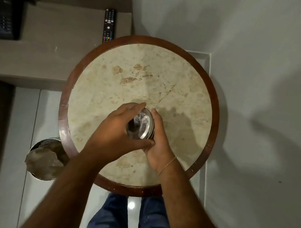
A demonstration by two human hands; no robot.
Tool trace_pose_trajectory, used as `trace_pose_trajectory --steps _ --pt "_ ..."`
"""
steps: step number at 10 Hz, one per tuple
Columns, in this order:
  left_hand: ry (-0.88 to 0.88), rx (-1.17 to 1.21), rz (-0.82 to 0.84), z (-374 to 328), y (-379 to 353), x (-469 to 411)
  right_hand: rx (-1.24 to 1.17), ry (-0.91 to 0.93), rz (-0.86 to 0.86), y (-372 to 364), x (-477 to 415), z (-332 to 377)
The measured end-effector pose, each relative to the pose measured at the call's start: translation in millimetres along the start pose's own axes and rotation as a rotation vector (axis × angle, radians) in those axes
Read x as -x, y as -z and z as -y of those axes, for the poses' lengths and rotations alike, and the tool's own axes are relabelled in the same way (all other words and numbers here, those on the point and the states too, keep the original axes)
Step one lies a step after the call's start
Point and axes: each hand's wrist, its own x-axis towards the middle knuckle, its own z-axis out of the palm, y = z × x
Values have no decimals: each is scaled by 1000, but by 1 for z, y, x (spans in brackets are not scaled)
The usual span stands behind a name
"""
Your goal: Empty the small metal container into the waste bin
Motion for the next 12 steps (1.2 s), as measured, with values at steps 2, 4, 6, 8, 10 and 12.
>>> trace_pose_trajectory --steps 2,4,6,8,10,12 --pt "-25 -11 25 -13 -13 -16 -75 18 -15 15 -1 11" --pt "-36 -30 41 1 -28 -32 10 -63 -49 21 -8 19" --pt "66 -304 -95 29 -65 -47 205 -4 -259 42 -28 22" --pt "73 -479 -108 39 -91 -57 138 106 -352 66 -31 16" --pt "78 -556 -174 43 -107 -51 162 164 -374 74 -24 9" --pt "148 -560 -155 43 -95 -29 774 658 -459 54 -19 33"
